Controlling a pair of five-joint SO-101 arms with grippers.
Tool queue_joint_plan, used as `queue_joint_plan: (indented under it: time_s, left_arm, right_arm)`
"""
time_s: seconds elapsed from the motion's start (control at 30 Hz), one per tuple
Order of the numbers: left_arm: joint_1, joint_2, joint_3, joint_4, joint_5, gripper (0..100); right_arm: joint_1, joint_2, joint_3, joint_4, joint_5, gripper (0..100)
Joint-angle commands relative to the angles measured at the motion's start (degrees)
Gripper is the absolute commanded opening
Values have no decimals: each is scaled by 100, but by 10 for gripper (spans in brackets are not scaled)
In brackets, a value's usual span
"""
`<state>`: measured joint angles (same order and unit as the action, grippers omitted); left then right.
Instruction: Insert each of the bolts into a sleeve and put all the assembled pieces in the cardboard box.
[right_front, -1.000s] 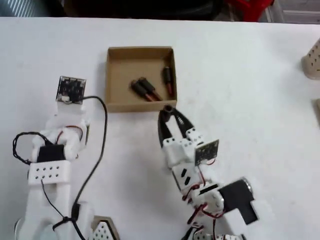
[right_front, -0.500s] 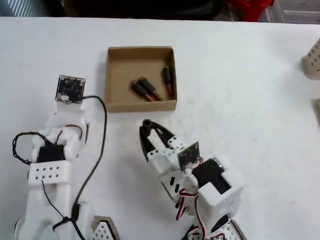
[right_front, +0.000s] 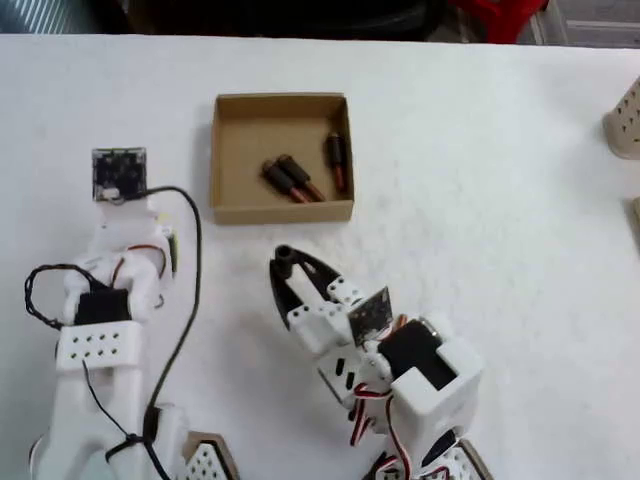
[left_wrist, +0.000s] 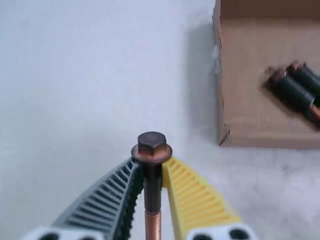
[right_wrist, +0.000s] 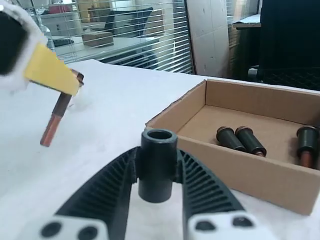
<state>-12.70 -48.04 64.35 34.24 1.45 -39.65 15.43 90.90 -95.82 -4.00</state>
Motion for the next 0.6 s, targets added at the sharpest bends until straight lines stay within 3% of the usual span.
queue_joint_plan:
  time_s: [0.0, 0.17, 0.57]
  left_arm:
    - [286, -224, 308, -1292, 800, 22]
    - [505, -391, 949, -2409, 1020, 22]
    - [963, -3354, 2286, -2462, 1020, 22]
  right_arm:
    - [-31, 13, -105, -136, -18, 18]
    - [-22, 22, -97, -127, -18, 18]
    - [57, 787, -440, -163, -18, 18]
